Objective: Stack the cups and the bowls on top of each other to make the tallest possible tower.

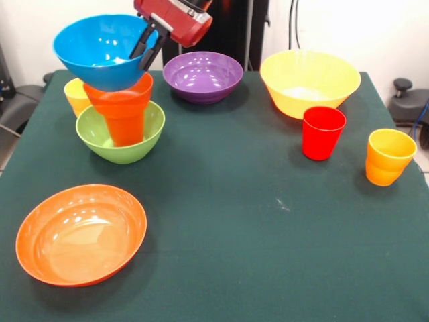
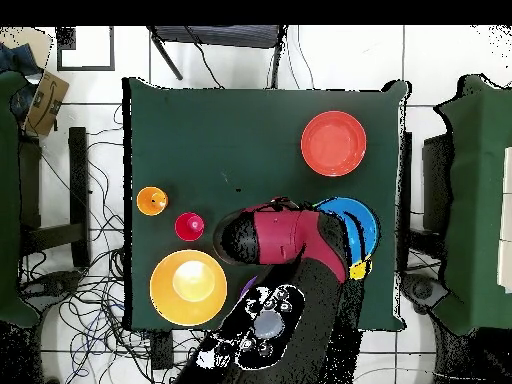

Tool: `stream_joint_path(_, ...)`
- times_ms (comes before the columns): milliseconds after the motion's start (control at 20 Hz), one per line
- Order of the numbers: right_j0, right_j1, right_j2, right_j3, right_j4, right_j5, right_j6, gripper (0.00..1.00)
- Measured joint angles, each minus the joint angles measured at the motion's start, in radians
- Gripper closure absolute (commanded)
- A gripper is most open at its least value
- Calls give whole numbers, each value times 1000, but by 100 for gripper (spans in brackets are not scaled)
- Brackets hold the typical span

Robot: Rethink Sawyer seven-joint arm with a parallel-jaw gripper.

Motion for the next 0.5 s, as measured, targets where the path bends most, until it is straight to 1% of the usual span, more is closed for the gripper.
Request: stream_joint_path(500,18,6,-4,0,0,0,0,100)
